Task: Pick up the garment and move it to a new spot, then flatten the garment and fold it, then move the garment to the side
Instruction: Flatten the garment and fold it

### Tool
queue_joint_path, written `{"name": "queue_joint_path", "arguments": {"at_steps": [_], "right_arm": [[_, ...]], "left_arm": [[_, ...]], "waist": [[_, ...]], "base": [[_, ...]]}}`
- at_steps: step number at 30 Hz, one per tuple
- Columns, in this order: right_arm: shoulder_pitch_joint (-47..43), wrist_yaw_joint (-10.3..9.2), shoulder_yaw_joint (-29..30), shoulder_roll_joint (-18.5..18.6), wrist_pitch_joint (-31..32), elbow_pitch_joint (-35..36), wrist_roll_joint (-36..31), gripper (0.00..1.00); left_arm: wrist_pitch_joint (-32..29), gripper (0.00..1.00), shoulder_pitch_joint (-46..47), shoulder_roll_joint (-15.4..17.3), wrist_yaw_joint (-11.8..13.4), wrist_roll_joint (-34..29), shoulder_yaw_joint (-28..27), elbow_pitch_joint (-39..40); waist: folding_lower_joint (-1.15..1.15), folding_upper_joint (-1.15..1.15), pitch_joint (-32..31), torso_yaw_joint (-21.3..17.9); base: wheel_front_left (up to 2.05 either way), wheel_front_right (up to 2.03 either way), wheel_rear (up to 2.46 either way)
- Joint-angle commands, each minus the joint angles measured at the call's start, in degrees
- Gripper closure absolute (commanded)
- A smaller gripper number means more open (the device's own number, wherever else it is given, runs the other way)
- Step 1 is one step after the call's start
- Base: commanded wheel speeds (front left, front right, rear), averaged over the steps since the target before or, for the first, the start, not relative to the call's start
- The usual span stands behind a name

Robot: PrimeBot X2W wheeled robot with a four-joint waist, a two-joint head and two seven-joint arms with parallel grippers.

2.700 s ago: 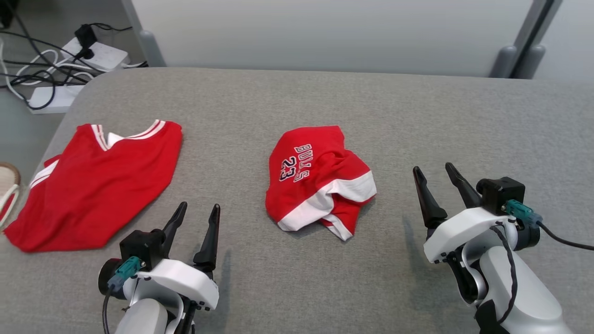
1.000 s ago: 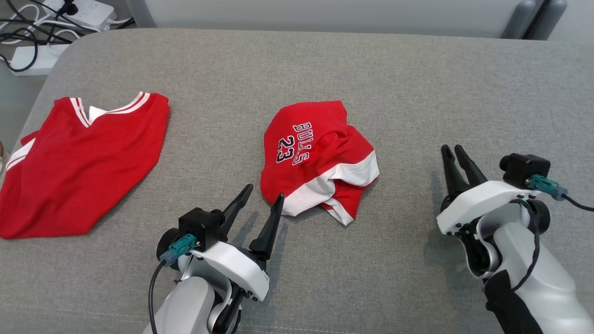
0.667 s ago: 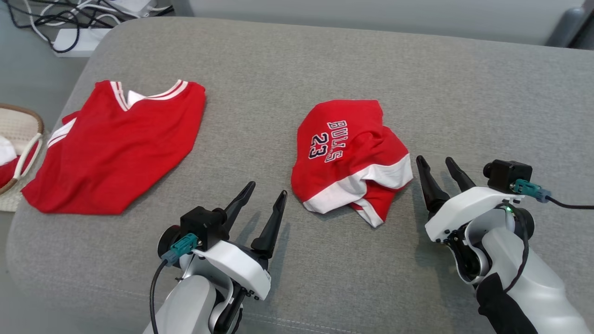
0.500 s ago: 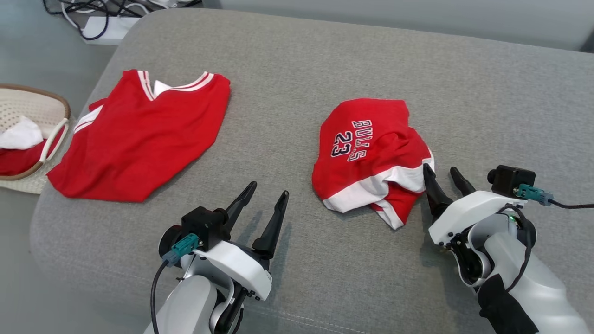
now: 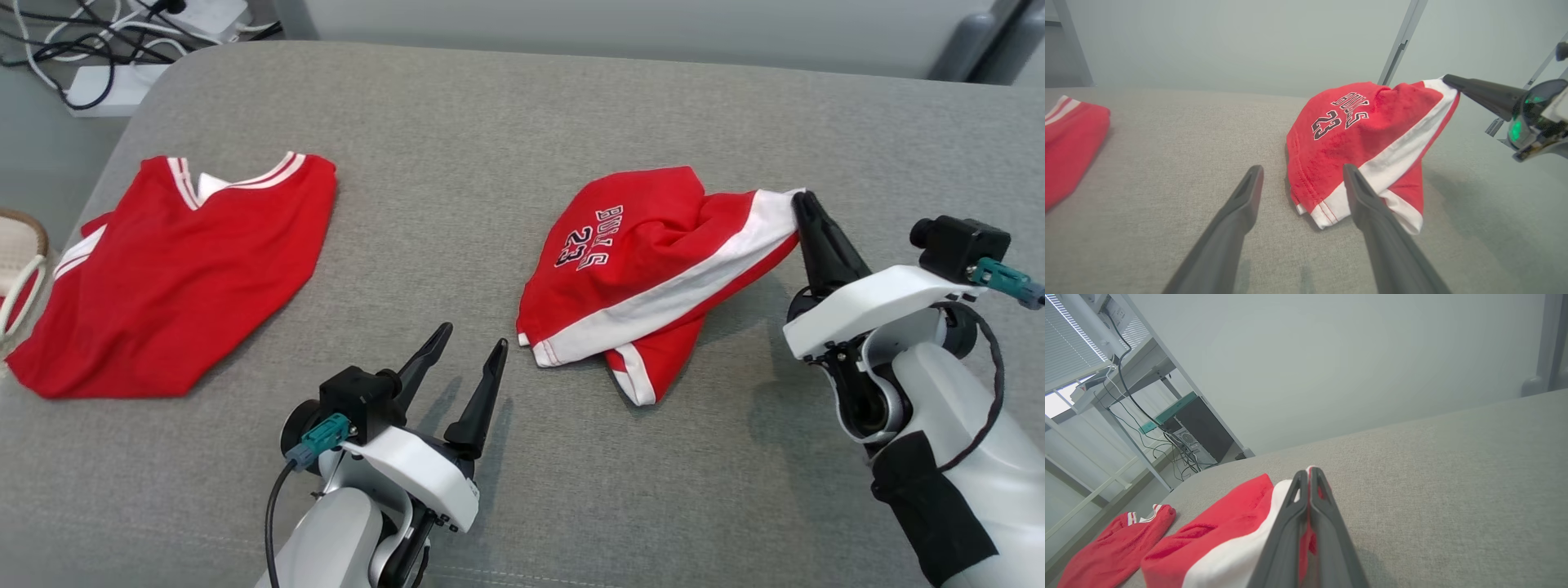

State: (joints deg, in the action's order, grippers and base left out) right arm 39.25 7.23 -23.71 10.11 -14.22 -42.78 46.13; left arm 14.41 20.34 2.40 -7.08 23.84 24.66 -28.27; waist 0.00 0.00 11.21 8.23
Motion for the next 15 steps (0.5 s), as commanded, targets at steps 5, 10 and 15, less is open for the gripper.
{"name": "queue_joint_path", "arguments": {"at_steps": [5, 10, 15], "right_arm": [[-2.91, 0.25, 4.44, 1.42, -0.77, 4.89, -6.02, 1.00], [-4.93, 0.25, 6.38, 1.28, -0.77, 0.79, -10.29, 1.00], [-4.21, 0.25, 9.85, 1.34, -0.77, -7.34, -14.28, 0.00]], "left_arm": [[0.59, 0.00, 0.41, 0.48, -0.41, 0.97, -0.85, 0.32], [0.59, 0.00, 0.38, 0.48, -0.41, 1.45, 0.01, -0.84], [0.59, 0.00, 1.38, 0.48, -0.41, 2.02, 1.95, -3.70]], "waist": [[0.00, 0.00, -1.28, -5.03], [0.00, 0.00, -1.63, -6.84], [0.00, 0.00, -1.33, -8.46]], "base": [[0.00, 0.00, 0.00], [0.00, 0.00, 0.00], [0.00, 0.00, 0.00]]}}
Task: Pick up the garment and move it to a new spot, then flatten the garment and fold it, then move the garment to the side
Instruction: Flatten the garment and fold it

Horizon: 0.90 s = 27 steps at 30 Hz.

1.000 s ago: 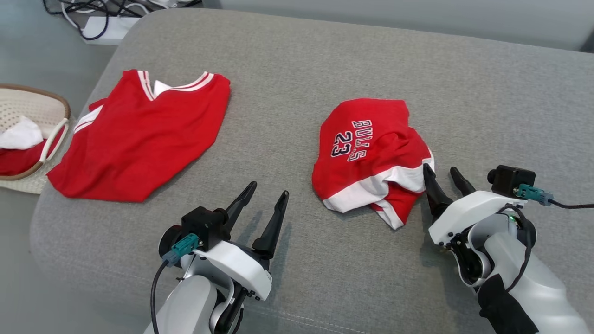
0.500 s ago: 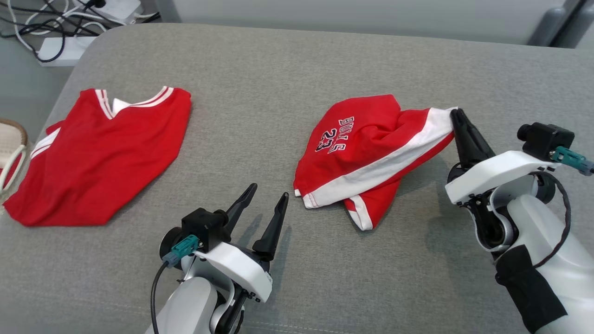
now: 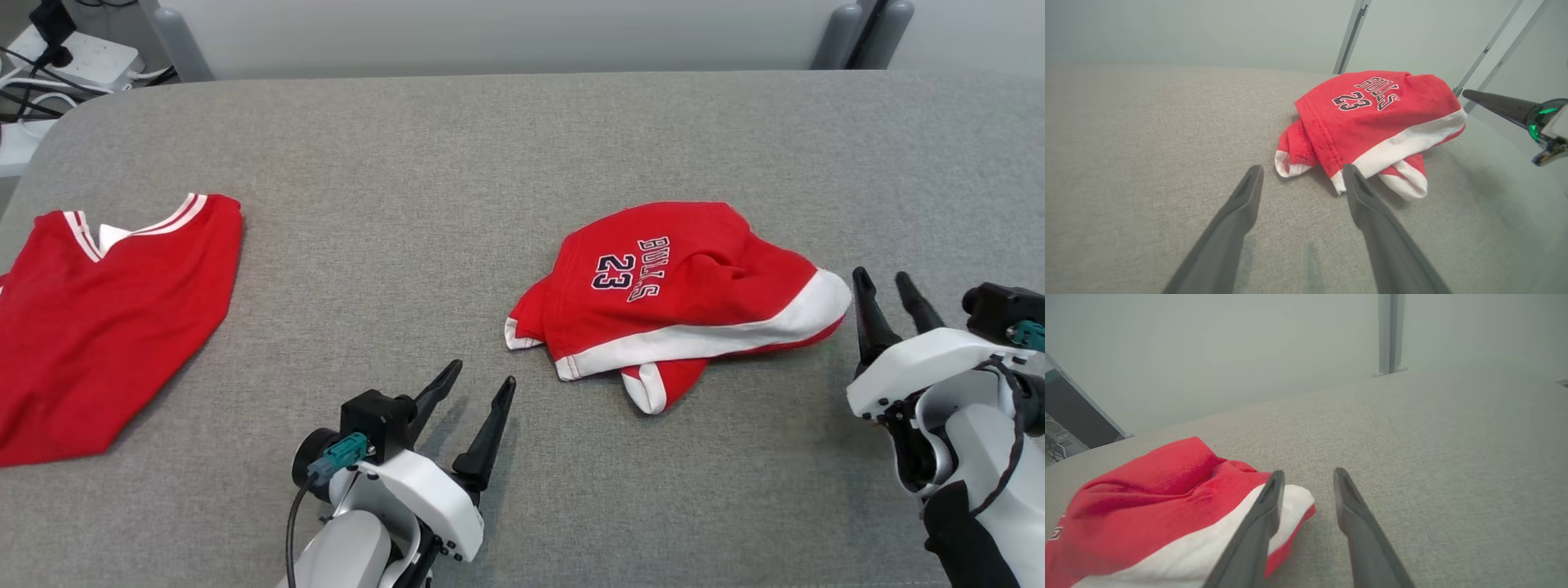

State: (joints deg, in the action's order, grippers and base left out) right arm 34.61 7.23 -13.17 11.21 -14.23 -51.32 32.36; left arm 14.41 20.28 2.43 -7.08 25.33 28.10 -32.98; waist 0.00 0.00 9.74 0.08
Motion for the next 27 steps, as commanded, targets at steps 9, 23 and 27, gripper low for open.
{"name": "queue_joint_path", "arguments": {"at_steps": [9, 23, 27], "right_arm": [[-0.15, 0.25, 5.32, -2.19, -0.76, 2.01, -5.70, 0.00], [0.19, 0.25, 6.88, -4.36, -0.76, 5.62, -7.61, 0.00], [0.22, 0.25, 6.91, -4.75, -0.76, 6.11, -7.67, 0.00]], "left_arm": [[0.59, 0.00, 5.72, 0.44, -0.41, 3.29, 2.03, -5.33], [0.59, 0.00, 9.48, 0.48, -0.41, 9.99, 6.00, -10.84], [0.59, 0.00, 10.03, 1.08, -0.41, 11.14, 6.48, -9.47]], "waist": [[0.00, 0.00, 2.18, -4.98], [0.00, 0.00, 4.88, -10.63], [0.00, 0.00, 5.37, -11.28]], "base": [[0.00, 0.00, 0.00], [0.00, 0.00, 0.00], [0.00, 0.00, 0.00]]}}
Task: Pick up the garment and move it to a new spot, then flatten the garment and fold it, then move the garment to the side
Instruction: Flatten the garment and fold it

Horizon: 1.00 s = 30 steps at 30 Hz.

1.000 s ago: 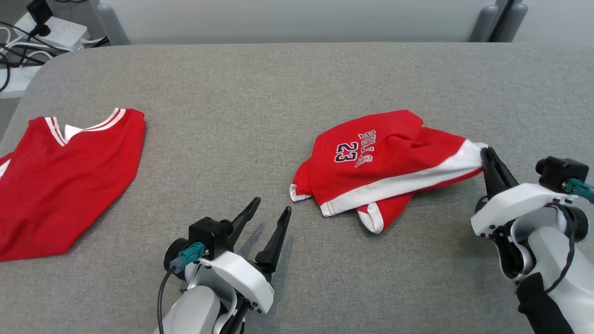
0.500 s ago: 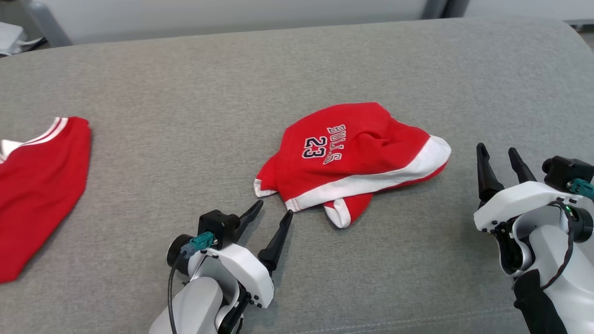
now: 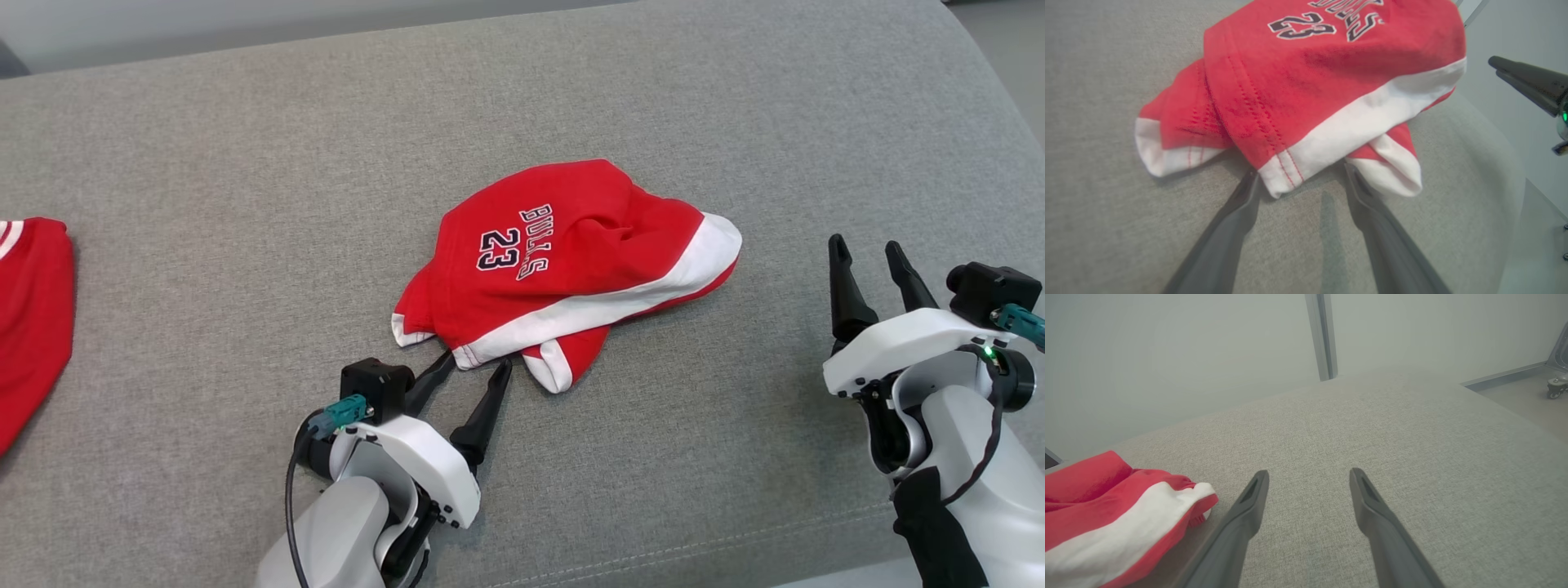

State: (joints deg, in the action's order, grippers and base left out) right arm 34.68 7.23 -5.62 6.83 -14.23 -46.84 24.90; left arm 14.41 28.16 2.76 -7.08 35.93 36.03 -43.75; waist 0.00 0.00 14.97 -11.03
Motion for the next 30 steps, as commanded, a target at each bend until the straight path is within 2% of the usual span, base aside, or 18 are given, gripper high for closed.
{"name": "queue_joint_path", "arguments": {"at_steps": [1, 2, 3, 4, 5, 11, 17, 21, 26, 30], "right_arm": [[0.18, 0.25, -0.69, -0.49, -0.76, 1.69, -0.19, 0.00], [0.22, 0.25, -0.77, -0.60, -0.76, 1.77, -0.21, 0.00], [0.25, 0.25, -0.85, -0.72, -0.76, 1.83, -0.19, 0.00], [0.25, 0.25, -0.85, -0.72, -0.76, 1.83, -0.19, 0.00], [0.26, 0.25, -0.97, -0.89, -0.76, 1.93, -0.13, 0.00], [-0.07, 0.25, -0.67, -0.79, -0.76, 2.02, 0.24, 0.00], [-0.29, 0.25, -0.76, -0.38, -0.76, 1.88, 0.40, 0.00], [-0.35, 0.25, -2.16, -0.65, -0.76, 1.71, 0.64, 0.00], [-0.98, 0.25, -7.98, -0.54, -0.76, 1.80, 3.09, 0.00], [-1.31, 0.25, -14.35, 0.03, -0.76, 1.82, 6.27, 0.00]], "left_arm": [[0.59, 0.00, 2.24, 0.92, -0.41, 0.65, -1.34, 1.53], [0.59, 0.00, 2.36, 1.10, -0.41, 0.78, -1.31, 1.84], [0.59, 0.57, 2.43, 1.28, -0.41, 0.99, -1.47, 2.33], [0.59, 0.57, 2.43, 1.28, -0.41, 0.99, -1.47, 2.33], [0.59, 1.00, 2.43, 1.74, -0.41, 1.17, -1.56, 3.50], [0.59, 1.00, 2.56, 3.19, -0.41, 0.90, -3.49, 7.63], [0.59, 1.00, 0.82, 4.92, -0.41, -4.26, -12.24, 14.67], [0.59, 1.00, -1.44, 5.89, -0.41, -7.60, -17.52, 15.97], [0.59, 1.00, -4.35, 6.57, 0.93, -10.91, -26.70, 14.82], [0.59, 1.00, -5.94, 5.98, 1.00, -12.69, -30.11, 12.40]], "waist": [[0.00, 0.00, 0.27, -0.35], [0.00, 0.00, 0.40, -0.51], [0.00, 0.00, 0.51, -0.65], [0.00, 0.00, 0.51, -0.65], [0.00, 0.00, 0.65, -0.78], [0.00, 0.00, 0.30, 0.14], [0.00, 0.00, -1.15, 3.64], [0.00, 0.00, -2.05, 6.34], [0.00, 0.00, -2.89, 9.66], [0.00, 0.00, -3.20, 10.67]], "base": [[0.00, 0.00, 0.00], [0.00, 0.00, 0.00], [0.00, 0.00, 0.00], [0.00, 0.00, 0.00], [0.00, 0.00, 0.00], [0.00, 0.00, 0.00], [0.00, 0.00, 0.00], [0.00, 0.00, 0.00], [0.00, 0.00, 0.00], [0.00, 0.00, 0.00]]}}
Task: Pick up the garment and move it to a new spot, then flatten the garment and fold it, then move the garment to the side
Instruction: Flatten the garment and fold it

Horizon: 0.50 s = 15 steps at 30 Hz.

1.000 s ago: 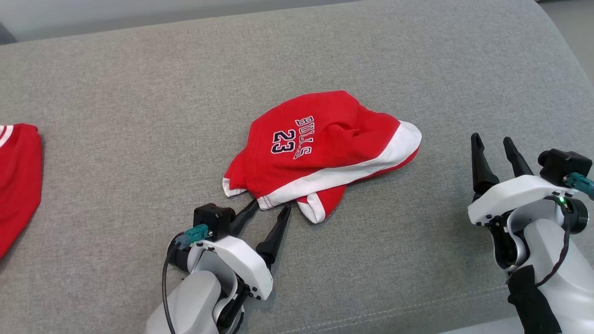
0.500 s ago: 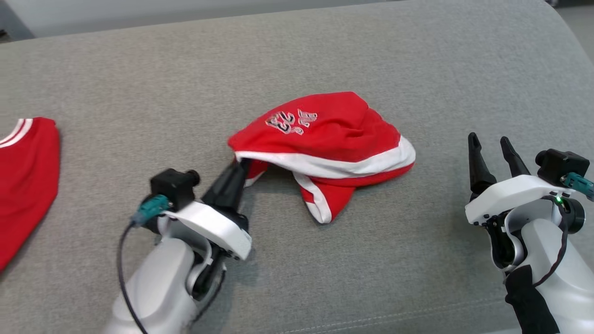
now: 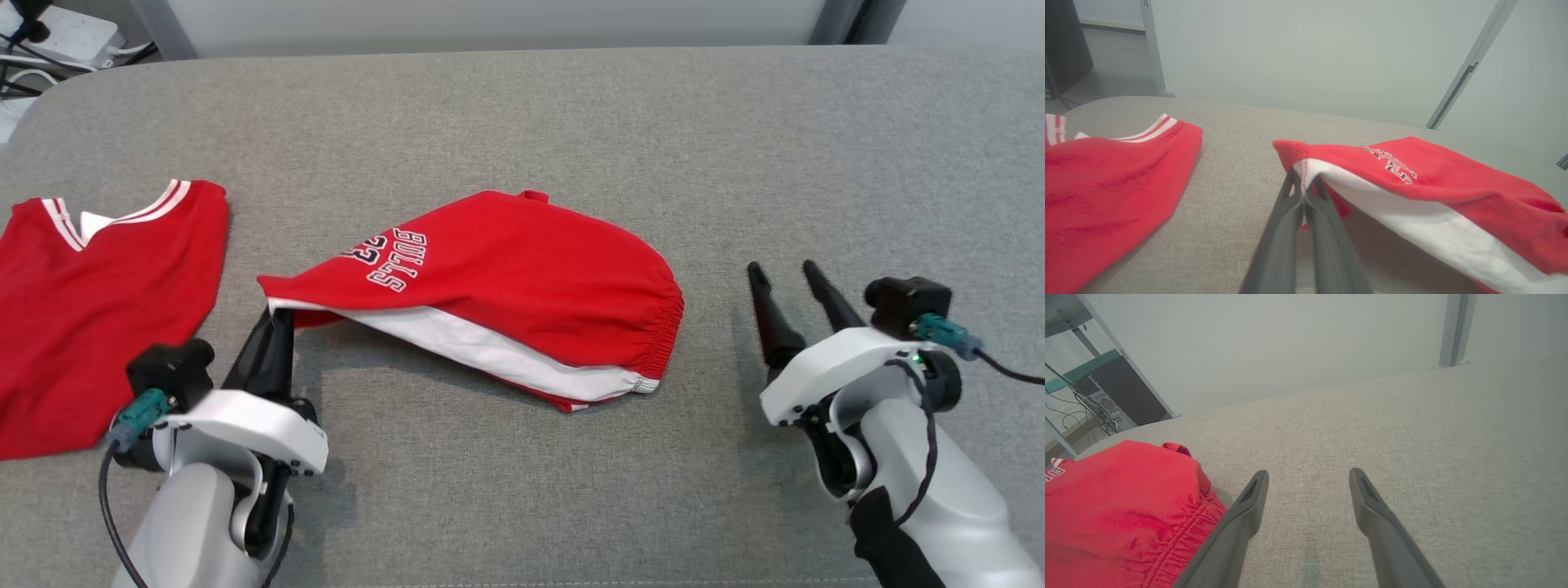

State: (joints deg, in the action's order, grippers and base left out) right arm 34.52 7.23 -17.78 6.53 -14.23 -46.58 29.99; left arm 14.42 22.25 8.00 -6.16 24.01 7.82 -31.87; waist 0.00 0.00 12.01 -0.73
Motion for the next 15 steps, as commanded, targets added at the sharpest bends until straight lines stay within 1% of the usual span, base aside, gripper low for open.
{"name": "queue_joint_path", "arguments": {"at_steps": [1, 2, 3, 4, 5, 10, 15], "right_arm": [[-1.20, 0.25, -4.36, 0.52, -0.76, 1.78, 2.27, 0.00], [-1.26, 0.25, -6.35, 0.89, -0.75, 1.86, 3.46, 0.00], [-1.30, 0.25, -8.26, 1.26, -0.73, 2.13, 4.66, 0.00], [-1.42, 0.25, -10.45, 1.59, -0.45, 2.64, 6.11, 0.00], [-1.55, 0.25, -12.57, 2.23, -0.16, 3.07, 7.48, 0.00], [-2.49, 0.25, -22.87, 6.15, 0.66, 6.78, 14.10, 0.00], [-3.17, 0.25, -31.34, 10.20, 0.56, 10.36, 20.12, 0.00]], "left_arm": [[0.58, 1.00, -0.30, 0.36, -0.13, -0.99, -1.89, -0.73], [0.58, 1.00, -0.33, 0.04, -0.32, -1.27, -1.91, -1.60], [0.58, 0.71, -0.29, -0.20, -0.45, -1.74, -1.90, -2.17], [0.58, 0.07, -0.32, -0.55, -0.59, -2.13, -1.84, -2.83], [0.58, 0.00, -0.30, -0.94, -0.71, -2.36, -1.89, -3.42], [0.58, 0.00, -0.70, -2.50, -0.98, -4.32, -2.66, -4.44], [0.58, 0.00, -1.17, -3.34, -1.06, -6.09, -4.14, -4.86]], "waist": [[0.00, 0.00, -0.30, 0.49], [0.00, 0.00, -0.37, 0.55], [0.00, 0.00, -0.42, 0.57], [0.00, 0.00, -0.49, 0.58], [0.00, 0.00, -0.58, 0.57], [0.00, 0.00, -1.15, 0.21], [0.00, 0.00, -1.38, -0.25]], "base": [[0.00, 0.00, 0.00], [0.00, 0.00, 0.00], [0.00, 0.00, 0.00], [0.00, 0.00, 0.00], [0.00, 0.00, 0.00], [0.00, 0.00, 0.00], [0.00, 0.00, 0.00]]}}
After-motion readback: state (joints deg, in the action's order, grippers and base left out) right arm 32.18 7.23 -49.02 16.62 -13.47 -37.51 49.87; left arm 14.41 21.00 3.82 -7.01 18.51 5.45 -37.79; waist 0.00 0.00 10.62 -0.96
